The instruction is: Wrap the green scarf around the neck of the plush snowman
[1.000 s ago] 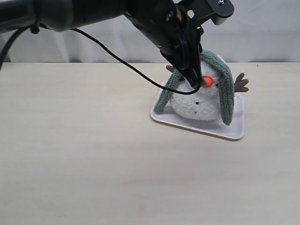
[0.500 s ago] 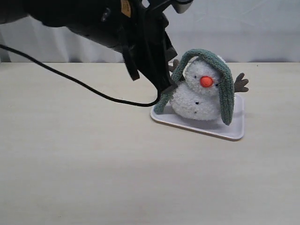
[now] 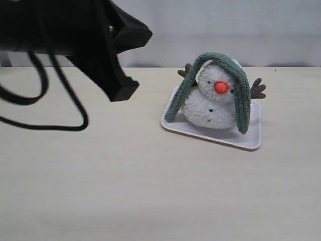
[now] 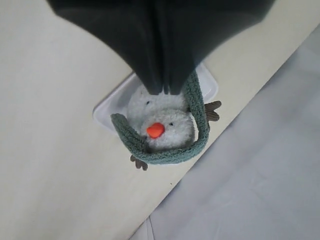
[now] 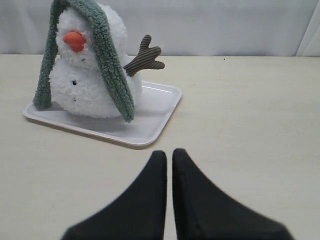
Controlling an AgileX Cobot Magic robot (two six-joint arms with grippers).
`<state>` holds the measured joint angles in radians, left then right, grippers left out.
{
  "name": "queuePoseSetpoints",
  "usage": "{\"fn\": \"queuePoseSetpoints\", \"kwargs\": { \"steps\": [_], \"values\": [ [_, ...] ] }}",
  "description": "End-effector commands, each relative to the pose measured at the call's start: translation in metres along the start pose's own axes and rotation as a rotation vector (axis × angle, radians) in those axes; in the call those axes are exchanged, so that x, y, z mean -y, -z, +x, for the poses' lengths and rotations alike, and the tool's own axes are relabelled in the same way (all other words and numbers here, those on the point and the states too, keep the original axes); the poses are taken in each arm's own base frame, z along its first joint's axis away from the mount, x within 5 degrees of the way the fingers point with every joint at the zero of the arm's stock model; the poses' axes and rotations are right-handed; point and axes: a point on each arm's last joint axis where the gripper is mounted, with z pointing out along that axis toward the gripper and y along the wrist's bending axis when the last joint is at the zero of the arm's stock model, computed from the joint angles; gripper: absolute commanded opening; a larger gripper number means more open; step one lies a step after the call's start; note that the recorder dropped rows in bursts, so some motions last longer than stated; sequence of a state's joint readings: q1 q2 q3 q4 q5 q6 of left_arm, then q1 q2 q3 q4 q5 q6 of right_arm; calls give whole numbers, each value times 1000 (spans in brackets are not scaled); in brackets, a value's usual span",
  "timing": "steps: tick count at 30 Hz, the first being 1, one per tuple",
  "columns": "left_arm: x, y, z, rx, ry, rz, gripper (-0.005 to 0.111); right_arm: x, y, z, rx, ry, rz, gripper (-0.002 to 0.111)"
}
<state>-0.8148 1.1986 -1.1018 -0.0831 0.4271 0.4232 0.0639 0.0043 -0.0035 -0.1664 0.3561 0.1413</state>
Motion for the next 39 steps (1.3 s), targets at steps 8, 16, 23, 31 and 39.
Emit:
{"fn": "queuePoseSetpoints", "kwargs": {
  "steps": [8, 16, 23, 31, 39],
  "values": [
    [11, 70, 15, 101, 76, 5, 0, 0, 0, 0, 7, -5, 3, 4],
    [12, 89, 15, 124, 68, 0, 0, 0, 0, 0, 7, -5, 3, 4],
    [11, 91, 15, 129, 49, -13, 0, 0, 0, 0, 7, -5, 3, 4],
    [19, 87, 43, 232, 59, -75, 0, 0, 0, 0, 7, -5, 3, 4],
    [30, 102, 99, 473, 107, -230, 0, 0, 0, 0, 7, -5, 3, 4]
  ]
}}
